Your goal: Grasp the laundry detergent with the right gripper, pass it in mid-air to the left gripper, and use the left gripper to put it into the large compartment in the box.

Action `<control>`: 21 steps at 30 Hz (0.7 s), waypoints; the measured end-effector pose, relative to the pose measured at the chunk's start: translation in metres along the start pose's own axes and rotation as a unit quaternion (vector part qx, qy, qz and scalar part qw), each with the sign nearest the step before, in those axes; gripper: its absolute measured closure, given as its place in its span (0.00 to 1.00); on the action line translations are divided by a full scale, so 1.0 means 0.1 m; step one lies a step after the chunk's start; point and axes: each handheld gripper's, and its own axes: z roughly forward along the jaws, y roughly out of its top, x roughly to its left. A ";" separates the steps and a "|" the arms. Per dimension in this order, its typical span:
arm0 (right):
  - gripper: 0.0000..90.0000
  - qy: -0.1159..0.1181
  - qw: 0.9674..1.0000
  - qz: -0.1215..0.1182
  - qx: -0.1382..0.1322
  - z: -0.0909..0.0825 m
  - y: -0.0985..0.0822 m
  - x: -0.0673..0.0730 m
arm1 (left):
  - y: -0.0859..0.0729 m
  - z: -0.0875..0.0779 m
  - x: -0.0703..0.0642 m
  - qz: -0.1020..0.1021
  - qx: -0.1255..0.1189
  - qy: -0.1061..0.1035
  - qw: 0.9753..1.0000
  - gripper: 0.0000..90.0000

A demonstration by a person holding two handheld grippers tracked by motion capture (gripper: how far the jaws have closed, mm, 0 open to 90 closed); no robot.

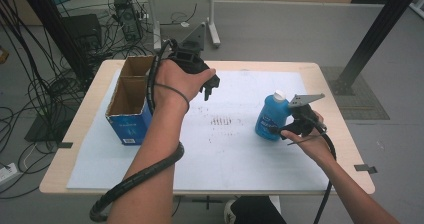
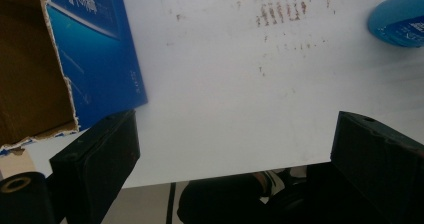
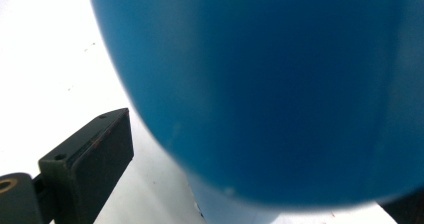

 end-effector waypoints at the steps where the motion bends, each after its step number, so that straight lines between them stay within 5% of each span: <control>1: 0.03 0.000 1.000 0.000 -0.002 0.01 0.00 0.00 | 0.00 -0.01 0.00 0.001 0.000 0.000 1.000 0.07; 21: 0.02 -0.015 0.999 0.006 -0.042 0.12 -0.02 0.07 | 0.01 0.02 -0.02 0.005 0.001 0.000 1.000 0.07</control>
